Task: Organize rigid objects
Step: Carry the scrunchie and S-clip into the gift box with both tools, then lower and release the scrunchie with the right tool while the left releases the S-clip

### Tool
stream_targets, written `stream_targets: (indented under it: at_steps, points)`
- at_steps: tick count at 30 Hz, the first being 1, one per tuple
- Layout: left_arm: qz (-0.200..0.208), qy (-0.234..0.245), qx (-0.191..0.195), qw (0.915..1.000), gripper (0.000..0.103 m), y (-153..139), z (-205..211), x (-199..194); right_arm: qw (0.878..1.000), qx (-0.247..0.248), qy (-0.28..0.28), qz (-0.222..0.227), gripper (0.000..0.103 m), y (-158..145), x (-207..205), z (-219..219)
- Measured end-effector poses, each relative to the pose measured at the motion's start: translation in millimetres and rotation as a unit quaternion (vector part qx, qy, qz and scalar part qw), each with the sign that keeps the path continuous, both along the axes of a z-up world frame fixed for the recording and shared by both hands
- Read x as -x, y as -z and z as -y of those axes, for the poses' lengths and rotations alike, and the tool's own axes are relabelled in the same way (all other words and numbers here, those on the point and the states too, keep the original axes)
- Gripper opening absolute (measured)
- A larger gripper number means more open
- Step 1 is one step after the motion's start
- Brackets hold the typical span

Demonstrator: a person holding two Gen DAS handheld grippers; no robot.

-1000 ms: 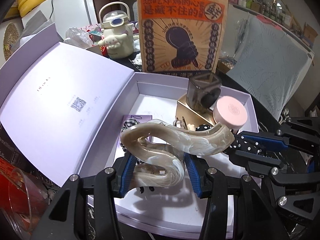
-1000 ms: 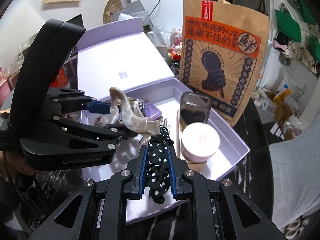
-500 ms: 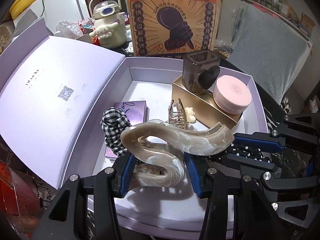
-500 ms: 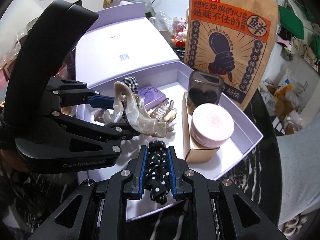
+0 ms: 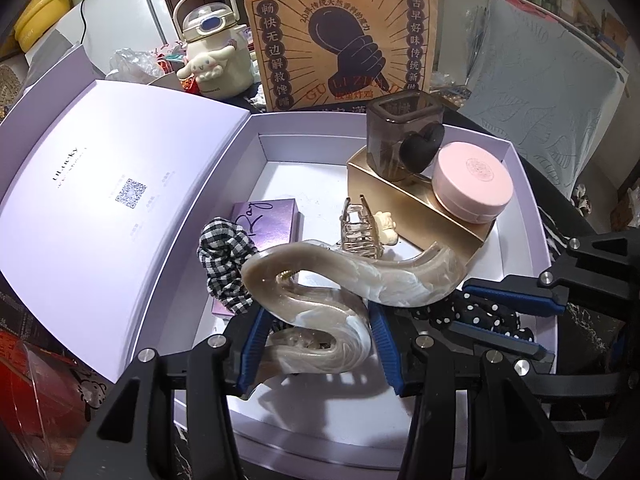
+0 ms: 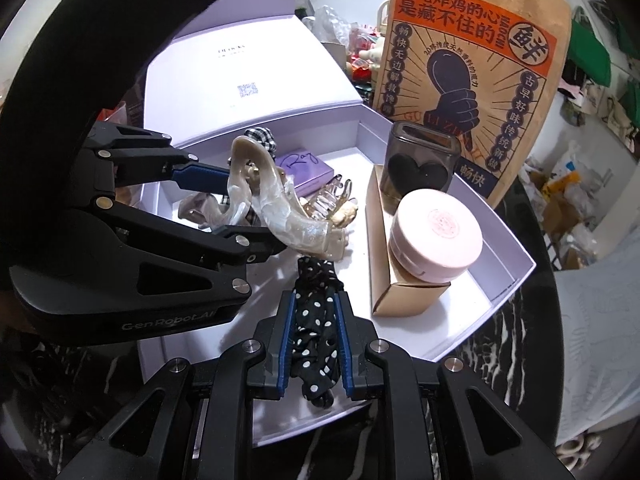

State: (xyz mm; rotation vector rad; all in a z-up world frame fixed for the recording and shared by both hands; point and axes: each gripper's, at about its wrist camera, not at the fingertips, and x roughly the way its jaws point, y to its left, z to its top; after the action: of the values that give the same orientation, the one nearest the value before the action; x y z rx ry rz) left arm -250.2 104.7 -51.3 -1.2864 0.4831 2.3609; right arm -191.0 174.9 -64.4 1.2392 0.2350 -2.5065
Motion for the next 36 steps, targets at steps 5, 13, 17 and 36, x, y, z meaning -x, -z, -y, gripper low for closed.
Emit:
stream_targets:
  at_steps: [5,13,17,36]
  points:
    - [-0.001,-0.001,0.002,1.0,0.048,0.3,-0.8,2.6,1.0,-0.001,0.003,0.002,0.02,-0.5,-0.6,-1.4]
    - [0.007,-0.017,-0.014,0.9997,0.048,0.0,0.8,5.0,1.0,0.003,0.025,-0.003,0.032,-12.6,-8.4,-16.6]
    - [0.009,-0.017,-0.016,0.9997,0.048,1.0,-0.8,1.8,0.999,0.005,0.039,-0.009,0.036,-19.3,-12.7,-26.3]
    - [0.028,-0.029,-0.028,0.9988,0.049,-1.4,-3.5,-18.0,0.998,0.005,0.061,-0.03,0.04,-30.2,-19.8,-39.7]
